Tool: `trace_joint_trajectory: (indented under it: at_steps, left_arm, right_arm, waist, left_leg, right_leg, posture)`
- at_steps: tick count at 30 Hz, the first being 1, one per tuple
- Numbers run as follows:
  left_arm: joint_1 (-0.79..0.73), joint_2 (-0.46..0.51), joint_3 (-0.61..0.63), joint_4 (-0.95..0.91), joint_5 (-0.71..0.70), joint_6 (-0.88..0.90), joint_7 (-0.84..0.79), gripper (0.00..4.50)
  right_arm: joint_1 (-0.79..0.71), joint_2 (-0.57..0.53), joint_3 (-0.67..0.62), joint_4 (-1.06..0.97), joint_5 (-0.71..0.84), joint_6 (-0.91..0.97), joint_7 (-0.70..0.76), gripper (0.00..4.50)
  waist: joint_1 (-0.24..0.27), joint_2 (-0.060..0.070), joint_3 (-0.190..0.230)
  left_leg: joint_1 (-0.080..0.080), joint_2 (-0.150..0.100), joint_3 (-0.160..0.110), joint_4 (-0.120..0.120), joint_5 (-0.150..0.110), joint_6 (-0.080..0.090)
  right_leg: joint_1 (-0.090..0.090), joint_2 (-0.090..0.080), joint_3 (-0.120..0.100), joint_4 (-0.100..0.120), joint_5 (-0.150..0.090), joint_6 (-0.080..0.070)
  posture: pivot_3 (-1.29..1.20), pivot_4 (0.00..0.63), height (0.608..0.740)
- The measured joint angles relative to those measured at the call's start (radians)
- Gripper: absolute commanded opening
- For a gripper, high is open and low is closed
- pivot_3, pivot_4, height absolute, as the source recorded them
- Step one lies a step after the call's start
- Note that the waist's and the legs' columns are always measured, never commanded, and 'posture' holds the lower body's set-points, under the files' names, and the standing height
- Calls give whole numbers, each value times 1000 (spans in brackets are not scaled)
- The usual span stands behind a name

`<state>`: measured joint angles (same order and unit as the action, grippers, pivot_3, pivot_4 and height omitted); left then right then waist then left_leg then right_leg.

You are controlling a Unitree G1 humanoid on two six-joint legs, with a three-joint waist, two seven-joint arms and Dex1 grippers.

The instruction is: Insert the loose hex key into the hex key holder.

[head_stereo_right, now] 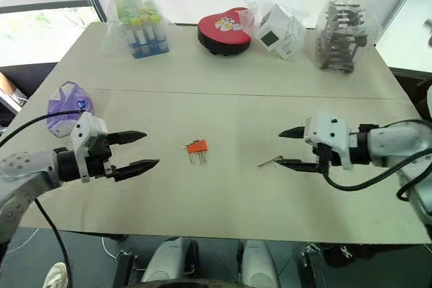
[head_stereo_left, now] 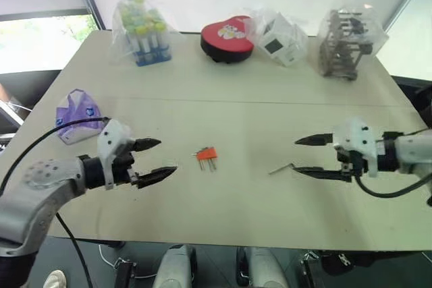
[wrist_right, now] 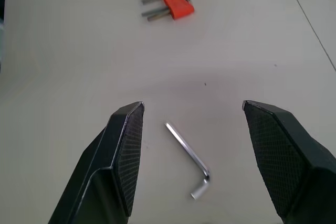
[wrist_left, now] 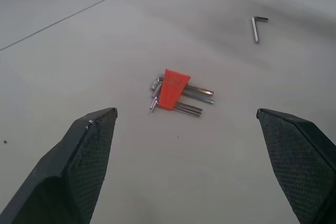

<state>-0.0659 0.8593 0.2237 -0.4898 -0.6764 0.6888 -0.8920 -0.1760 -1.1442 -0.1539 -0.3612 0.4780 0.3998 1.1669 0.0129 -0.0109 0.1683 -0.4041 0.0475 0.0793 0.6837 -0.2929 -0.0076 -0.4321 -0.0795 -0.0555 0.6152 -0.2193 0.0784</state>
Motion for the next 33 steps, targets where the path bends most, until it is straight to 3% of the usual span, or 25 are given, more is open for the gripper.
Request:
trace_joint_trajectory:
  at_steps: [24, 33]
  left_arm:
    - [-65, -40, -5, 44, -14, 3, 22, 4445]
    - [-10, -43, -12, 25, -5, -3, 31, 4445]
  right_arm:
    - [-89, 37, 62, 40, -67, -3, 0, 3105]
    - [-160, 167, 211, 48, -180, -50, -64, 3105]
  waist:
    - [-1, 0, 0]
    - [-2, 0, 0]
  left_leg:
    - [-1, 0, 1, 0, 0, 0]
    - [-1, 0, 1, 0, 0, 0]
  right_leg:
    - [0, 0, 0, 0, 0, 0]
    - [-1, 0, 0, 1, 0, 1]
  posture:
    - [0, 150, 740]
    - [0, 150, 740]
